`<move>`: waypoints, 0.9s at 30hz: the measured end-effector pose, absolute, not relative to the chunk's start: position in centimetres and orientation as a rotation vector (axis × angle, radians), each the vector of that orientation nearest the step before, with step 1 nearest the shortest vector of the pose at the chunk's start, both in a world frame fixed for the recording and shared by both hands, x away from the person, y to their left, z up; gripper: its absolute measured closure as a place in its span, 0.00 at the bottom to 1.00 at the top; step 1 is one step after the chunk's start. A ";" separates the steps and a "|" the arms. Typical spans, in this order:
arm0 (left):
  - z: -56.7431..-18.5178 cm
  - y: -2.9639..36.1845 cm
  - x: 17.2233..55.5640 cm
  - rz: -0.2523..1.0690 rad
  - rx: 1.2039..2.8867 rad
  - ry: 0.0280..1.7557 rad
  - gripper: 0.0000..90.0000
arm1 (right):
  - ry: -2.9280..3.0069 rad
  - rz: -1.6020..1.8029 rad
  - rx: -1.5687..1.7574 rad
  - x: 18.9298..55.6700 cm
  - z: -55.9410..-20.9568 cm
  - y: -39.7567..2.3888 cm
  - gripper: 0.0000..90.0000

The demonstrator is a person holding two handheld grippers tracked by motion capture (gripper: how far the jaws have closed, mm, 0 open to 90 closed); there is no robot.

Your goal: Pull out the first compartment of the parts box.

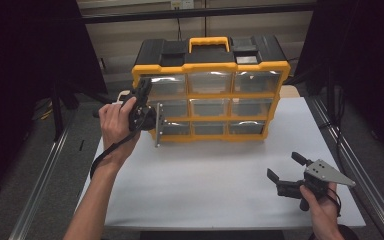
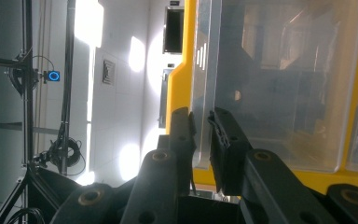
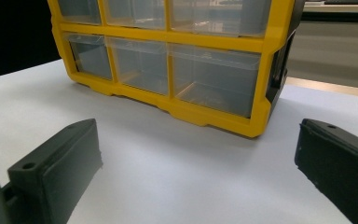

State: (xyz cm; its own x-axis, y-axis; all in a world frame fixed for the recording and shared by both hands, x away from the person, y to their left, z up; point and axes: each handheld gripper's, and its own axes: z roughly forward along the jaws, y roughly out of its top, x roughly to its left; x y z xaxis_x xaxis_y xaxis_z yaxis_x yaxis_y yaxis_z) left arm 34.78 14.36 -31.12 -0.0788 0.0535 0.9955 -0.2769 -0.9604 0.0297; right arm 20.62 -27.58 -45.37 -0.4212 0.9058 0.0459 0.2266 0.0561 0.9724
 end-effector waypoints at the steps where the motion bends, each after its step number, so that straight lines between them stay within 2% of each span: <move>1: -31.1 14.4 34.7 2.146 1.958 -0.242 0.89 | 1.719 1.401 1.137 20.6 -45.4 -27.6 0.00; 27: -31.3 14.6 33.5 2.137 1.933 -0.239 0.89 | 1.713 1.406 1.132 20.5 -45.4 -27.5 0.00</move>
State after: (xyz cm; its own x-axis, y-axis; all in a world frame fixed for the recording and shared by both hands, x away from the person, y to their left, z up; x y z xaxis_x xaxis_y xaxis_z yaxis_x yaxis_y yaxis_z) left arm 33.55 14.61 -31.26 -0.0887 0.0743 0.9933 -0.2921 -0.9553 0.0453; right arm 20.55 -27.53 -45.40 -0.4232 0.9050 0.0431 0.2187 0.0559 0.9742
